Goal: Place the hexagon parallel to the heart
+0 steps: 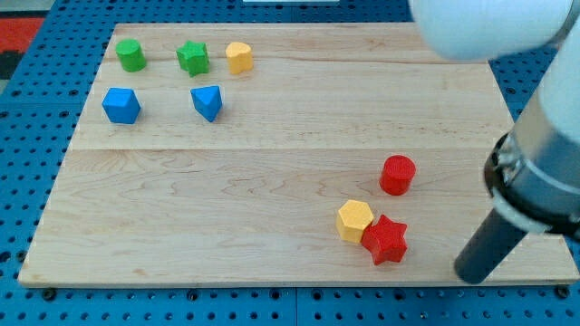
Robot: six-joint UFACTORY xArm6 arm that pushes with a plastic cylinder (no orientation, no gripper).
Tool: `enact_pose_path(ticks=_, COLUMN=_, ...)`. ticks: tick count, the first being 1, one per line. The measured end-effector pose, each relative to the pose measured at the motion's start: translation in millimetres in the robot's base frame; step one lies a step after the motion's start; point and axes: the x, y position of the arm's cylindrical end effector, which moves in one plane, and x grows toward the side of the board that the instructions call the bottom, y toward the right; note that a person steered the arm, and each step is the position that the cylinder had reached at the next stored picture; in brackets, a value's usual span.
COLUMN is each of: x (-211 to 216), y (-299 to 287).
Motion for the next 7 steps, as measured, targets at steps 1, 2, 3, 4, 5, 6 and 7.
enact_pose_path(ticks=1, x=-19.6, y=-64.8)
enact_pose_path(ticks=2, x=-48.6, y=-96.8)
enact_pose_path(ticks=3, x=-75.9, y=-131.7)
enact_pose_path(ticks=4, x=-36.0, y=-143.2)
enact_pose_path(ticks=5, x=-57.6, y=-183.0)
enact_pose_path(ticks=6, x=-133.4, y=-195.4)
enact_pose_path(ticks=7, x=-161.2, y=-201.9)
